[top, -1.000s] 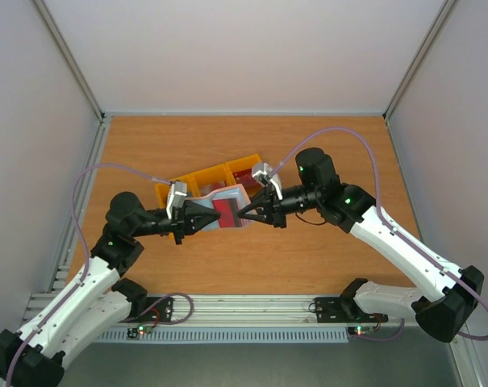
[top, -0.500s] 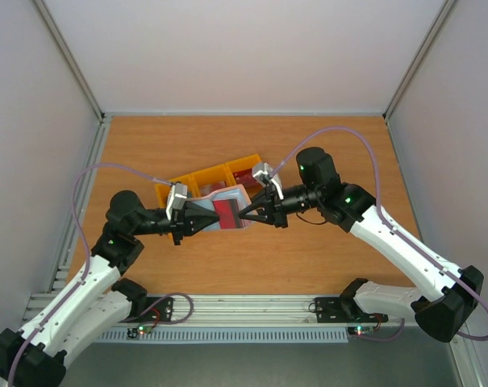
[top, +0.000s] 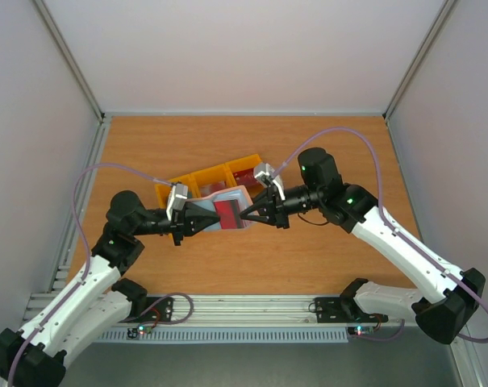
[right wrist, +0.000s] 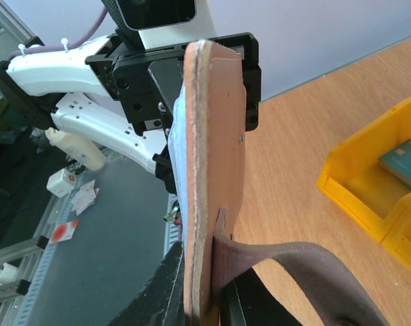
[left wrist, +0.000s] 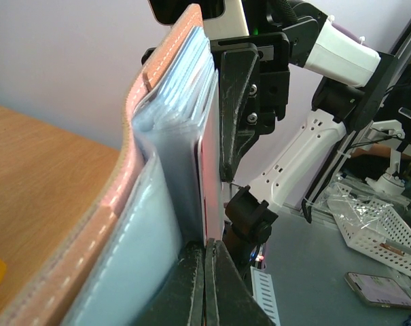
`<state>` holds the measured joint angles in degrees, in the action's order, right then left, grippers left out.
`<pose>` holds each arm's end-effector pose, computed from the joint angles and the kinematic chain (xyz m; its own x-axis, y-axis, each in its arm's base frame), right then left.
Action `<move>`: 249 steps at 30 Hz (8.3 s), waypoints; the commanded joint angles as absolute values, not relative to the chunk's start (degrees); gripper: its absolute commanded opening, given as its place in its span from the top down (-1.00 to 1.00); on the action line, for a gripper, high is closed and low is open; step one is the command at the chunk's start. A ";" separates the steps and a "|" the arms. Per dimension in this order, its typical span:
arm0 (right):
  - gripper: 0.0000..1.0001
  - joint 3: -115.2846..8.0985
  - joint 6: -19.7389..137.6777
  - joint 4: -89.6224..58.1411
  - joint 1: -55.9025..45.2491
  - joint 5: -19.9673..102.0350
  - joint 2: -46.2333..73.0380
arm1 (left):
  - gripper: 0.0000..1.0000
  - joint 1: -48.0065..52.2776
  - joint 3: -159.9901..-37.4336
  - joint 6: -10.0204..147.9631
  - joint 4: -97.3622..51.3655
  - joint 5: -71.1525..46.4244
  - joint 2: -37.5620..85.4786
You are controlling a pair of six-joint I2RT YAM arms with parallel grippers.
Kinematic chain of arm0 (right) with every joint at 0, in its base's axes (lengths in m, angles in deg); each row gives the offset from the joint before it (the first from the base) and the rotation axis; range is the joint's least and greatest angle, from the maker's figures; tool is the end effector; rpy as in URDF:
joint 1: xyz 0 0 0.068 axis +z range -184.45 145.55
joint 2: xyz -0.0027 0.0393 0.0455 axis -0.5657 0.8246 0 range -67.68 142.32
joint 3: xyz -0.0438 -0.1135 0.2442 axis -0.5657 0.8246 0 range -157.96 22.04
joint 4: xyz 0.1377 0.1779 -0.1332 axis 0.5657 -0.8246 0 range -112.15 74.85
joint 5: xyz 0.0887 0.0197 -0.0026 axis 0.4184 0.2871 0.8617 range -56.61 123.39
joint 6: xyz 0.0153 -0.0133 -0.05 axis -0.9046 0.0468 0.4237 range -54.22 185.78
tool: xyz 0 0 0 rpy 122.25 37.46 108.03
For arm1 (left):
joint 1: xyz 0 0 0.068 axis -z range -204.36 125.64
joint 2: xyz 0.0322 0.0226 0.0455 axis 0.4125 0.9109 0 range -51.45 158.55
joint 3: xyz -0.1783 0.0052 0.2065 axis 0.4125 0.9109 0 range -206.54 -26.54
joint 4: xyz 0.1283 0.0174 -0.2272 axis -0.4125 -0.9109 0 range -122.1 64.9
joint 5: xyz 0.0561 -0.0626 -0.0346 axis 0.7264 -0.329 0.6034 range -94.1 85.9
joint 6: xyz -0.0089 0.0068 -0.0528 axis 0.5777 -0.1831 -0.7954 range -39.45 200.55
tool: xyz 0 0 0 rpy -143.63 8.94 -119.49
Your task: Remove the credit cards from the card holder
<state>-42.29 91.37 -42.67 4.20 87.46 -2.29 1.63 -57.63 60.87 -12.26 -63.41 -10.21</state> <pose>0.1689 0.1720 0.3636 0.0611 -0.2756 -0.9593 -0.9928 -0.1164 -0.0298 0.1351 -0.1000 0.3077 -0.2956 -0.0471 -0.9541 0.9518 0.0706 -0.2984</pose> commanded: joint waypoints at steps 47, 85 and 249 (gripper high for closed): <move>0.57 -43.46 87.91 -37.47 2.90 91.45 -0.47 | 0.99 0.81 -57.56 58.43 -9.46 -62.97 -9.82; 0.97 -43.53 91.68 -42.09 -1.32 94.40 -4.05 | 0.97 1.04 -57.25 58.64 -5.64 -64.80 -9.54; -0.64 -58.70 81.02 -53.64 11.96 54.44 -2.20 | 1.00 3.45 -52.22 196.35 6.13 -45.93 -11.27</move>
<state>-56.65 80.35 -54.30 11.85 53.97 -1.92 3.10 -53.50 196.73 0.31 -42.47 -9.25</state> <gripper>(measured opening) 0.793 0.009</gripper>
